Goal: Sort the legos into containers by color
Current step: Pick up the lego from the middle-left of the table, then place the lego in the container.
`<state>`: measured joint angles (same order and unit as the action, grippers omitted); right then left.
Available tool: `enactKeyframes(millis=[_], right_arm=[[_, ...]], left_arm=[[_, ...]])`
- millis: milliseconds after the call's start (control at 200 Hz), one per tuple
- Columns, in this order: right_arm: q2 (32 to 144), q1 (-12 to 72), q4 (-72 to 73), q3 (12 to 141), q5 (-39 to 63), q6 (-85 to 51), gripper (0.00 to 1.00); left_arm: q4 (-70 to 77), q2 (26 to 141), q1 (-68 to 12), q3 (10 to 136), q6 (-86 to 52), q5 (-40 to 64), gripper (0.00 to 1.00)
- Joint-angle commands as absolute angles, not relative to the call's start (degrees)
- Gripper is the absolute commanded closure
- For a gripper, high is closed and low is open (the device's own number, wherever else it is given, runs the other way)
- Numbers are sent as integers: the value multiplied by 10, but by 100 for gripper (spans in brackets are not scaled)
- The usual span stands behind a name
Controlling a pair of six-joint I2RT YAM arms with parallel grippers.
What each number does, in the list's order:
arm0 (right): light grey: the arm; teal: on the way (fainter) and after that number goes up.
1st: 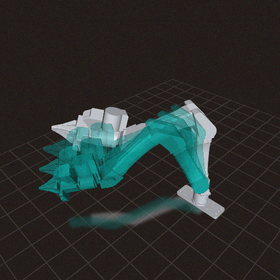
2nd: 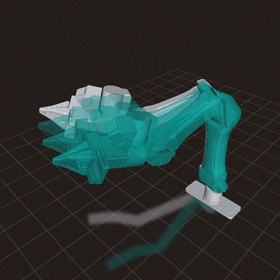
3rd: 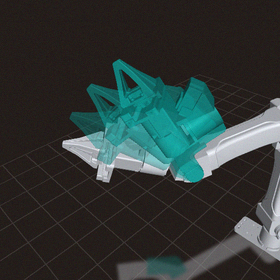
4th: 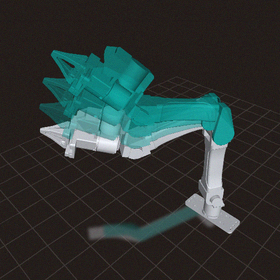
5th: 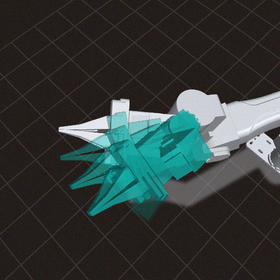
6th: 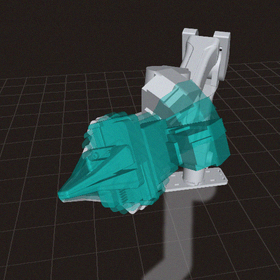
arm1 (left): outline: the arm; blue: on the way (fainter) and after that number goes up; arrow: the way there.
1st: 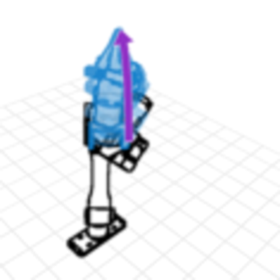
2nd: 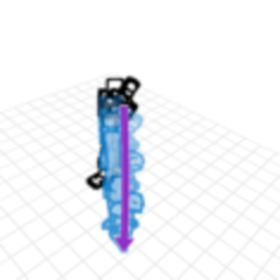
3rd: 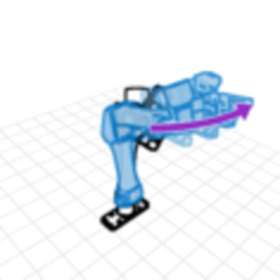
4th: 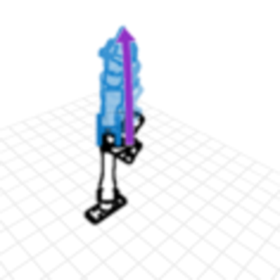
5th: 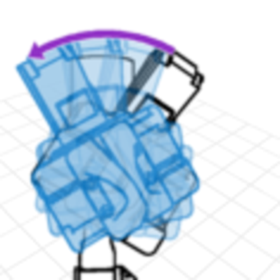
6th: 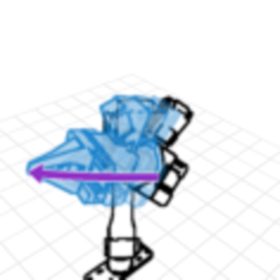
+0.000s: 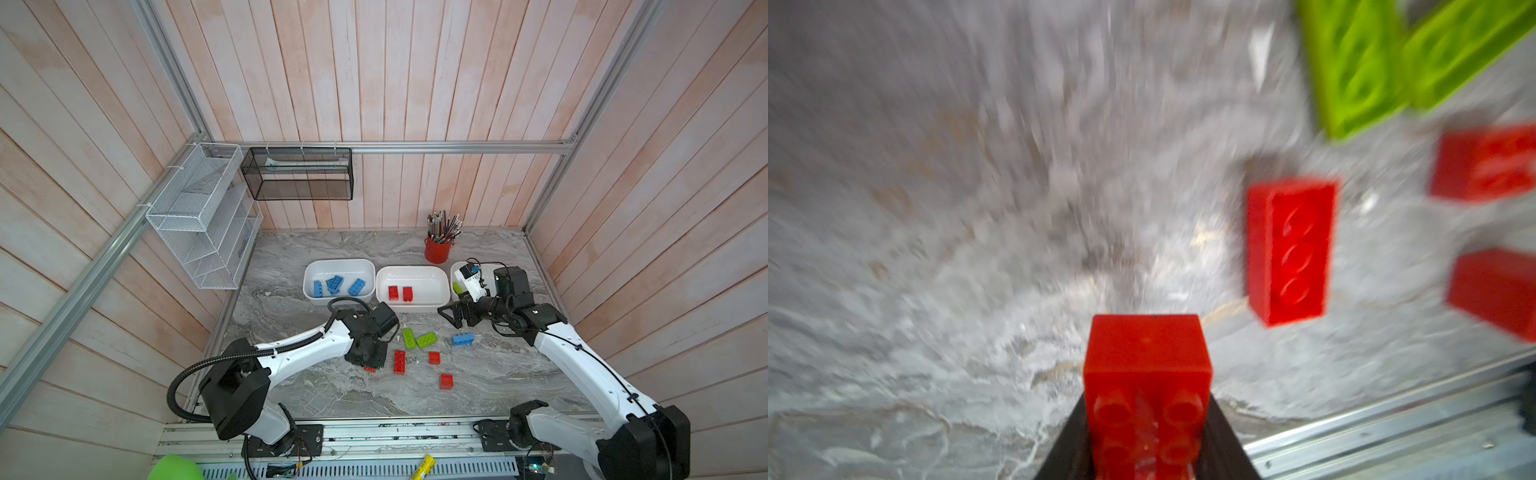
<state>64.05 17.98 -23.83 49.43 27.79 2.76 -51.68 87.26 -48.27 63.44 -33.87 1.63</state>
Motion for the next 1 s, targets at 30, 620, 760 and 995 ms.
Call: enactKeyframes(millis=[30,620,760,995], right_arm=[[628,172,-235,506,279,26,2],[630,123,-209,505,295,14,2],[634,123,-208,504,297,14,2],[630,123,-209,499,297,12,2]], left_arm=[[-520,912,-435,752,-230,21,74],[-579,1304,-341,1224,-115,32,71],[-584,1338,-338,1254,-114,29,68],[-590,1353,-336,1263,-111,46,56]])
